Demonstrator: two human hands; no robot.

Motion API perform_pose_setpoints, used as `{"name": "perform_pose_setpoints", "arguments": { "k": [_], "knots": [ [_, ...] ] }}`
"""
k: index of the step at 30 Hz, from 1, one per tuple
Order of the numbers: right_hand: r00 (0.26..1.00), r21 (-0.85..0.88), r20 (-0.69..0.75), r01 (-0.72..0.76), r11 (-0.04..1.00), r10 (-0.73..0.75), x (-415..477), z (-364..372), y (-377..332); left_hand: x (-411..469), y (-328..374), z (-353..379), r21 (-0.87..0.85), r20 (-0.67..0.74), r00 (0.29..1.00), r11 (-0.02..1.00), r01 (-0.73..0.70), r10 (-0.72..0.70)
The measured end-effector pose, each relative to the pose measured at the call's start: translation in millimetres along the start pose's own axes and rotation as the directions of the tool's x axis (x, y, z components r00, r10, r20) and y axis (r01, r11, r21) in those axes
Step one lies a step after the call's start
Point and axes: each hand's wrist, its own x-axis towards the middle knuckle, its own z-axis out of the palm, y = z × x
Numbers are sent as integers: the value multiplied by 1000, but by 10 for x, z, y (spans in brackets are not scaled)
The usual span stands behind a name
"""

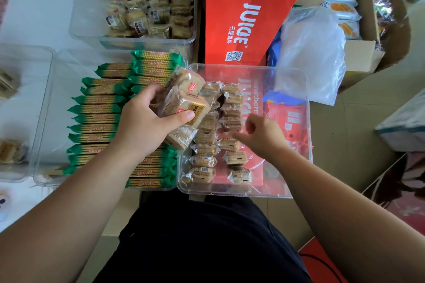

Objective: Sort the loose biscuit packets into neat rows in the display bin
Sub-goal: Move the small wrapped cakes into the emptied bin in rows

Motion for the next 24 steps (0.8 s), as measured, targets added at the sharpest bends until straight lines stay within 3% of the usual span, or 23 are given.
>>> {"name": "perform_pose_setpoints", "arguments": {
  "k": [3,8,17,24],
  "knots": [
    [979,-104,198,64,993,-42,-18,107,-59,11,6,0,-2,7,1000,1000,5,-5],
    [986,-122,166,48,991,-27,47,125,-143,13,17,6,11,3,1000,1000,1,-1],
    [998,112,-27,-52,992,55,60,120,-16,-11,21,8,5,-8,1000,1000,-2,2],
    [988,178,-37,-143,974,152,-19,185,-39,-18,33,31,22,-20,1000,1000,-10,10]
  ]
}}
